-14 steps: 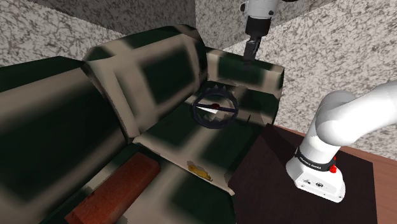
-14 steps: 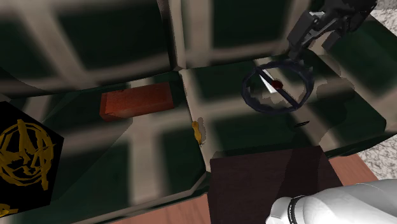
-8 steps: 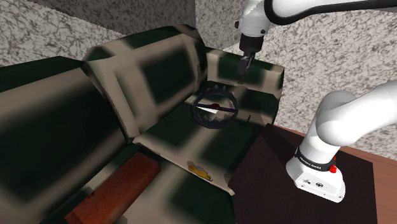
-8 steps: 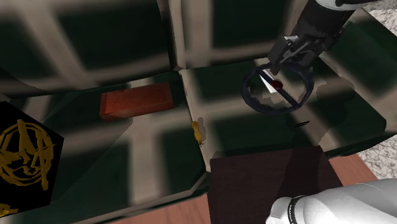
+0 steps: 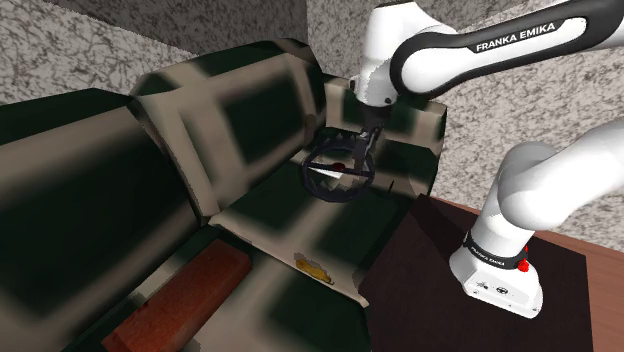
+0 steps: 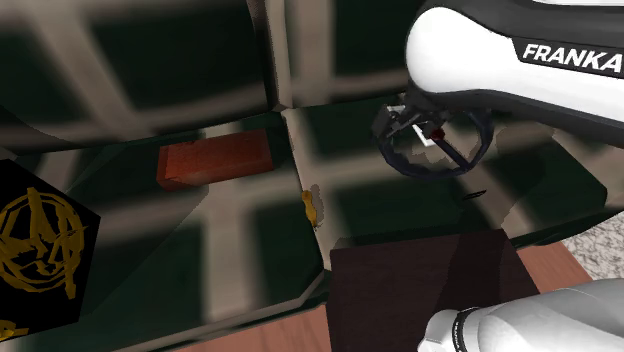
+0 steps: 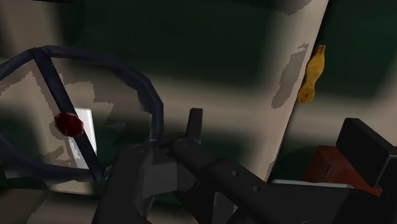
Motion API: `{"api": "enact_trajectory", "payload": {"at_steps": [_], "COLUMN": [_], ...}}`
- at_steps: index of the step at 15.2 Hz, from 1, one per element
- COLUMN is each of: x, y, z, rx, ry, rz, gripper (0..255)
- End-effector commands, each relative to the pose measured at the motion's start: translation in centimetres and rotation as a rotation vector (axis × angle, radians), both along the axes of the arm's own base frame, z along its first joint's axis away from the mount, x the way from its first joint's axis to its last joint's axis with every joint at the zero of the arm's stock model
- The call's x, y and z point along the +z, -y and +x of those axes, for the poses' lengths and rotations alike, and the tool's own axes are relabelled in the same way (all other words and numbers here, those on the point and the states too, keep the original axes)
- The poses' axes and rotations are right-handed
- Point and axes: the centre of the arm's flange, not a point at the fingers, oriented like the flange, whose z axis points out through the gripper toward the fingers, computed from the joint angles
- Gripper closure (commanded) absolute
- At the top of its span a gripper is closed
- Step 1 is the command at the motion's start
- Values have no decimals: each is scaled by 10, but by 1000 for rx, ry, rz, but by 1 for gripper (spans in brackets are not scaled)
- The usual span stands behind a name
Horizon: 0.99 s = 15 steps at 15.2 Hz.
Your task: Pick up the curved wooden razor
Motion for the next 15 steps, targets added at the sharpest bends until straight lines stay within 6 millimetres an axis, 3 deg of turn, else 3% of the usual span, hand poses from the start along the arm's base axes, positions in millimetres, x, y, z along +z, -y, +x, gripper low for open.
{"api": "enact_trajectory", "payload": {"at_steps": [1,15], "x": [-24,-180], "y": [-12,-101], "z": [3,26], "rx": [-5,-32], "ry": [-1,-19], "rz": [7,53], "gripper": [0,0]}}
